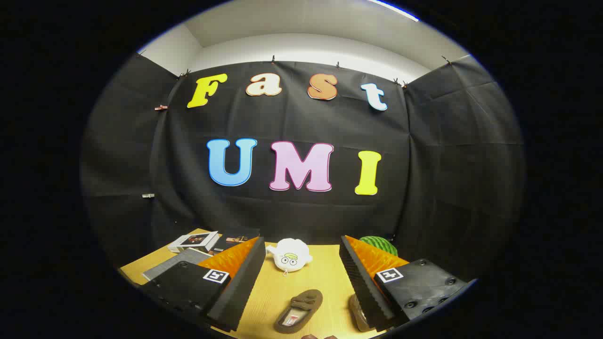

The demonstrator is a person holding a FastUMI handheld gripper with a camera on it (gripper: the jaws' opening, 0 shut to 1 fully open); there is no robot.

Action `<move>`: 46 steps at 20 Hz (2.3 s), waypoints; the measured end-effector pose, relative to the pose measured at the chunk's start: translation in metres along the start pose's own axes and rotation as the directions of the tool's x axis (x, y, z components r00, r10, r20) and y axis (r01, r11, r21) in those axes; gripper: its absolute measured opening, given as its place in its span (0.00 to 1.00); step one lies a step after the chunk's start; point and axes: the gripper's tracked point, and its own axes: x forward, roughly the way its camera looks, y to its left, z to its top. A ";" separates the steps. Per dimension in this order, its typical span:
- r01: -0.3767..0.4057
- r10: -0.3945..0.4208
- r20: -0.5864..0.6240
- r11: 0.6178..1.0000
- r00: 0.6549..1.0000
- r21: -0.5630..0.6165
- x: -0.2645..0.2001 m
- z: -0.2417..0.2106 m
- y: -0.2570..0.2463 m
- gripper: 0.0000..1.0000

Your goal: Open the storage box then place both shoes into the box .Put the left shoe in first, then the right shoe, with the right side of both shoes facing outward in a uniform manner.

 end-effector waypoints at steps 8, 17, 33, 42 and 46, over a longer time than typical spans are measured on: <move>0.046 -0.045 0.013 0.999 0.999 -0.028 -0.016 0.010 0.003 0.97; 0.001 0.000 -0.027 1.000 1.000 0.007 -0.023 -0.005 0.015 0.97; -0.106 0.155 -0.241 0.974 0.958 0.202 -0.008 -0.063 0.039 0.98; -0.208 0.573 -0.470 0.754 0.672 0.623 -0.022 -0.166 0.114 0.98; -0.180 0.704 -0.483 0.643 0.520 0.744 -0.037 -0.205 0.148 0.98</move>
